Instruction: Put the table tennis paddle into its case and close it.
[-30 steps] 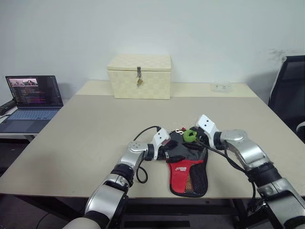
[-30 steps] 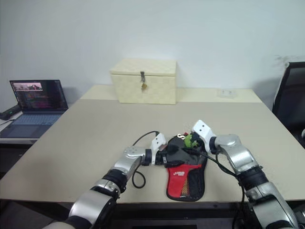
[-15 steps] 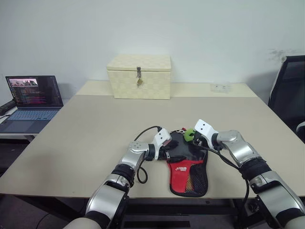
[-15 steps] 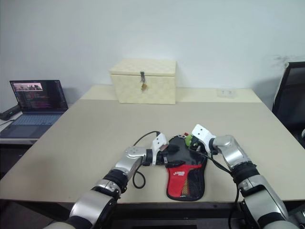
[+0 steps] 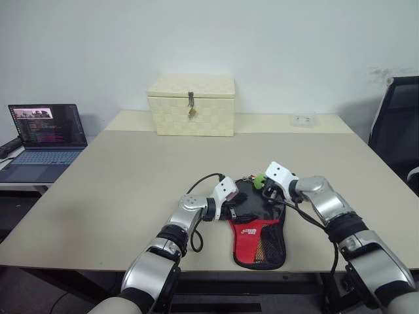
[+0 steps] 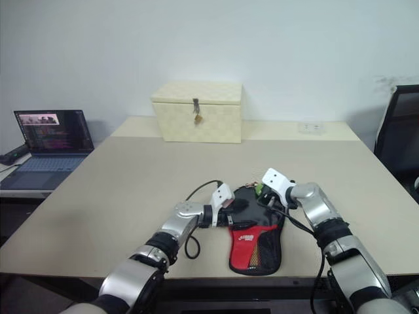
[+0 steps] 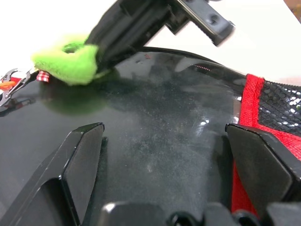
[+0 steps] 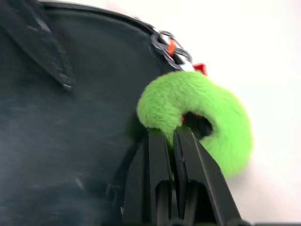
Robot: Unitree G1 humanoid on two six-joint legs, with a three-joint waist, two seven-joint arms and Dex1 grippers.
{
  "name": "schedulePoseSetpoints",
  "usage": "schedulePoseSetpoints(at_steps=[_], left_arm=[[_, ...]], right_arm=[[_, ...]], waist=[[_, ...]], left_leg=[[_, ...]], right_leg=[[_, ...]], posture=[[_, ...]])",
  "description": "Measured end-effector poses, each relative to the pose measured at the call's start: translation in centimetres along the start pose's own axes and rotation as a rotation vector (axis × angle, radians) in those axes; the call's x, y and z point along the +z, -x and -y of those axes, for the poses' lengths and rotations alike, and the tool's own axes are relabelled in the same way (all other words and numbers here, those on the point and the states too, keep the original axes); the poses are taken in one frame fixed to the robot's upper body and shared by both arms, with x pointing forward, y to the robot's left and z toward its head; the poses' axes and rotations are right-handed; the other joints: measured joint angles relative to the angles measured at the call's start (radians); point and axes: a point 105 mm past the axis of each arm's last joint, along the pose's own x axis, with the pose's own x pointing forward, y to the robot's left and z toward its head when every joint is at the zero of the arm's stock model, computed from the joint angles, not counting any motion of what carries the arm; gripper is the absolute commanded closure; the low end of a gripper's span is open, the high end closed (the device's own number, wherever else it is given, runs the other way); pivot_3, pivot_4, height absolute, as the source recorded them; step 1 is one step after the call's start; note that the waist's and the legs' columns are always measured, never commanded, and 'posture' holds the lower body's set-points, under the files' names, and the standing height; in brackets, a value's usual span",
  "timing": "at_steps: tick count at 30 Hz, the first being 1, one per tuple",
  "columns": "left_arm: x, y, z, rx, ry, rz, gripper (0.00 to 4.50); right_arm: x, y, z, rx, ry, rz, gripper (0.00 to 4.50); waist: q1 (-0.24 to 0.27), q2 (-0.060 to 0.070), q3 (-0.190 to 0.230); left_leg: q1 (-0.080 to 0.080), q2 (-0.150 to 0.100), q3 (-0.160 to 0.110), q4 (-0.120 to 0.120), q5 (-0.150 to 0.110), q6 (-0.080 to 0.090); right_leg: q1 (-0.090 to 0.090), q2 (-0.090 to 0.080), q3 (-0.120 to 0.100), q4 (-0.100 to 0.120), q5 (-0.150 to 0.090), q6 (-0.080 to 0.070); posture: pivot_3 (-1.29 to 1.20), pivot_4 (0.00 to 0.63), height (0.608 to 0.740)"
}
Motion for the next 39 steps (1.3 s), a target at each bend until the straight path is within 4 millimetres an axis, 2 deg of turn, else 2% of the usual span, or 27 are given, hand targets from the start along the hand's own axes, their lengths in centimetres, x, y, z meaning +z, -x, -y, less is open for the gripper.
schedulePoseSetpoints(at_steps=[9,19,27,32,36,39], left_arm=[[-0.1,-0.2,0.1,0.001,0.002,0.001,0.00],[-0.2,-0.3,0.2,0.001,0.004,0.000,0.00],[-0.3,-0.4,0.2,0.000,0.004,-0.004,0.00],[-0.2,-0.7,0.4,-0.005,0.009,-0.002,0.00],[-0.2,-0.9,0.5,-0.002,0.003,-0.004,0.00],[0.0,-1.4,0.7,-0.008,0.003,-0.002,0.00]], right_arm=[[0.0,0.4,3.7,-0.112,0.016,-0.041,4.46],[0.2,0.7,6.1,-0.236,0.041,-0.069,4.46],[-1.4,1.6,7.0,-0.285,0.050,-0.127,4.46],[-3.6,3.5,8.0,-0.300,0.017,-0.150,4.46],[-6.0,5.1,7.8,-0.262,0.010,-0.183,4.46],[-7.1,7.1,7.4,-0.214,0.000,-0.174,4.46]], waist=[[0.003,0.001,-0.001],[0.003,0.002,-0.001],[0.004,0.004,-0.002],[0.006,0.004,-0.002],[0.008,0.005,-0.002],[0.014,0.005,-0.002]], left_leg=[[0.001,-0.001,0.000,0.000,0.000,0.000],[0.001,-0.001,0.000,0.000,0.000,0.000],[0.001,-0.002,0.000,0.000,0.000,0.000],[0.001,-0.002,0.000,0.000,0.000,0.000],[0.001,-0.003,0.000,0.000,0.000,0.000],[0.001,-0.006,-0.002,0.000,0.000,0.000]], right_leg=[[0.001,-0.001,0.000,0.000,0.000,0.000],[0.001,-0.001,0.000,0.000,0.000,0.000],[0.001,-0.002,0.000,0.000,0.000,0.000],[0.002,-0.002,0.000,0.000,0.000,0.000],[0.002,-0.003,0.000,-0.001,0.000,0.001],[0.004,-0.005,-0.001,-0.001,-0.001,0.003]], posture=[[0.00,0.150,0.740],[0.00,0.150,0.740],[0.00,0.150,0.740],[0.00,0.150,0.740],[0.00,0.150,0.740],[0.00,0.150,0.740]])
